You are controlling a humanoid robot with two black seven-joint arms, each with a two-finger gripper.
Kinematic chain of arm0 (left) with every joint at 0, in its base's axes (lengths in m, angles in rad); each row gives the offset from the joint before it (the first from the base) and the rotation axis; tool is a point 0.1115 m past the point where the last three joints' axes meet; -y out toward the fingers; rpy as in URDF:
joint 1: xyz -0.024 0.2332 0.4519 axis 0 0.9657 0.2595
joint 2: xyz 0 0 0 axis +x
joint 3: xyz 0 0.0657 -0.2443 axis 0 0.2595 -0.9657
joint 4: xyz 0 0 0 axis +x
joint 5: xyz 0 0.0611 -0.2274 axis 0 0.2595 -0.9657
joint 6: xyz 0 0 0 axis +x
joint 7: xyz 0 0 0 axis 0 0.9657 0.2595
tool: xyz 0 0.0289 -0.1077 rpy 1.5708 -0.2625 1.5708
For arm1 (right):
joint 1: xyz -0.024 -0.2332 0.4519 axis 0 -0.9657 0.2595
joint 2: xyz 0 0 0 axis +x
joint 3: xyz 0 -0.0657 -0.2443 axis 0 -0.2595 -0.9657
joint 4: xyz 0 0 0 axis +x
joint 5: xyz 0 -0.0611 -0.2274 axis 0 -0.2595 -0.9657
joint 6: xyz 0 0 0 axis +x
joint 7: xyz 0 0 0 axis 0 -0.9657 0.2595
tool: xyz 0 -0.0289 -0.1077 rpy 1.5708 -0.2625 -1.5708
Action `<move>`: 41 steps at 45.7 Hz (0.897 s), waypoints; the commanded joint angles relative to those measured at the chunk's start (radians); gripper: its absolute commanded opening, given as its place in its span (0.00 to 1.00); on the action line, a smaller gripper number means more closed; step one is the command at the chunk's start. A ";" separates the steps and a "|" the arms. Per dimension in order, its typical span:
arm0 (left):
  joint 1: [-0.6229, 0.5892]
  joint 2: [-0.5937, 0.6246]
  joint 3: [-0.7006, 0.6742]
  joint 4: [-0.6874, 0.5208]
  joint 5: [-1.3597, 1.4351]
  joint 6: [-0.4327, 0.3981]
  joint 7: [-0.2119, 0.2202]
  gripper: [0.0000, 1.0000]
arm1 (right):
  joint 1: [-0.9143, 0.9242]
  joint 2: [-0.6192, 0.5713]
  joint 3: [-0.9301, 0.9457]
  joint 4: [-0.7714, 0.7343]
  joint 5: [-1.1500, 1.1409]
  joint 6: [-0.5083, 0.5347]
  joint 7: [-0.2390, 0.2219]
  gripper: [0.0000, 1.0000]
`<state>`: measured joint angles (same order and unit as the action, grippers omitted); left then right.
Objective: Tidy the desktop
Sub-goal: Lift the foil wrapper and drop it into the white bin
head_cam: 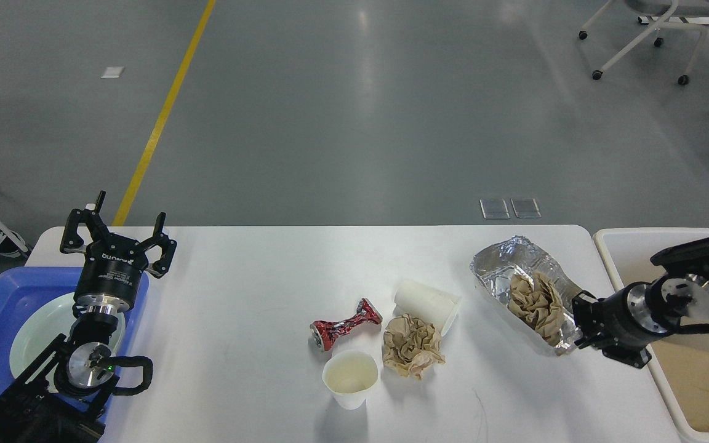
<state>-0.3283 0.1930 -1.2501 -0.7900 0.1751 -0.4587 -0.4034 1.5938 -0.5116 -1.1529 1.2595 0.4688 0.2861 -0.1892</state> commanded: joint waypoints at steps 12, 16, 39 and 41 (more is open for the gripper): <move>0.000 0.000 0.000 0.000 0.000 0.000 0.002 0.96 | 0.489 -0.025 -0.251 0.172 -0.073 0.338 -0.001 0.00; 0.000 0.000 -0.002 0.000 0.000 0.000 0.002 0.96 | 0.578 -0.027 -0.298 0.198 -0.108 0.363 -0.001 0.00; 0.000 0.000 0.000 0.000 0.000 0.000 0.000 0.96 | 0.612 -0.202 -0.415 0.198 -0.200 0.289 -0.006 0.00; 0.000 0.000 0.000 0.000 0.000 0.000 0.000 0.96 | 0.568 -0.232 -0.415 0.172 -0.205 0.259 -0.007 0.00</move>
<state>-0.3283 0.1932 -1.2502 -0.7900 0.1752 -0.4587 -0.4034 2.2427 -0.6695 -1.5644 1.4770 0.2831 0.6052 -0.1939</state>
